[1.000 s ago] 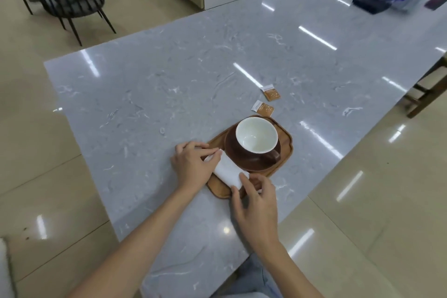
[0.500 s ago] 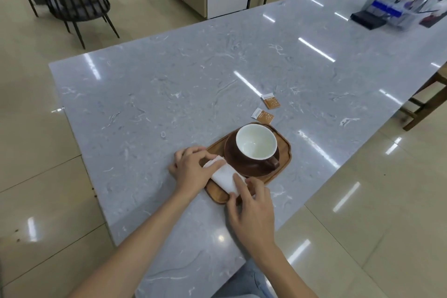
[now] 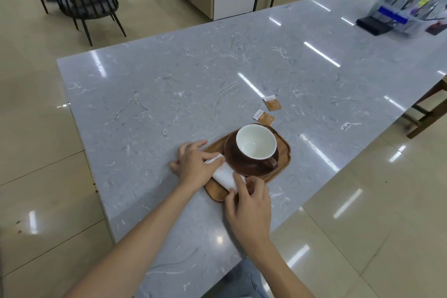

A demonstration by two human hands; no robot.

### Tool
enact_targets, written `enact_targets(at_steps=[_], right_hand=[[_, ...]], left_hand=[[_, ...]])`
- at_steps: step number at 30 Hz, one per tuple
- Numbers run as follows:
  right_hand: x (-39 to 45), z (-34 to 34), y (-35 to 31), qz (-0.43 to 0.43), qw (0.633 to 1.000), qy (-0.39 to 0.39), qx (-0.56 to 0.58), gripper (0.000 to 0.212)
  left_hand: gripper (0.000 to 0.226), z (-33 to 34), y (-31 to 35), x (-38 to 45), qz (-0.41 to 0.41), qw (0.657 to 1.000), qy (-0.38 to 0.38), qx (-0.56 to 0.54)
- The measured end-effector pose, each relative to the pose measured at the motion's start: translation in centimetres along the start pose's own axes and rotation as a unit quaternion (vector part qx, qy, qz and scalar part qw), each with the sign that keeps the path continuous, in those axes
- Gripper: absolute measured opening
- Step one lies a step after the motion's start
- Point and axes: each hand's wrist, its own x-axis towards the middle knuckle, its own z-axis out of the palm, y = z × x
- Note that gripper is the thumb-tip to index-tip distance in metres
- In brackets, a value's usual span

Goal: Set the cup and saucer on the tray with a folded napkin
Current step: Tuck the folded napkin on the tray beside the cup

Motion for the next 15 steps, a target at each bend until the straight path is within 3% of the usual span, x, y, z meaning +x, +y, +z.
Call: enact_targets(at_steps=[5, 15], right_hand=[[-0.9, 0.4, 0.9, -0.011, 0.999, 0.023, 0.045, 0.041], [-0.3, -0.9, 2.3, -0.056, 0.997, -0.016, 0.058, 0.042]], left_hand=[[0.038, 0.2, -0.7, -0.6, 0.047, 0.998, 0.004, 0.040], [0.042, 0.8, -0.1, -0.9, 0.067, 0.995, 0.049, 0.048]])
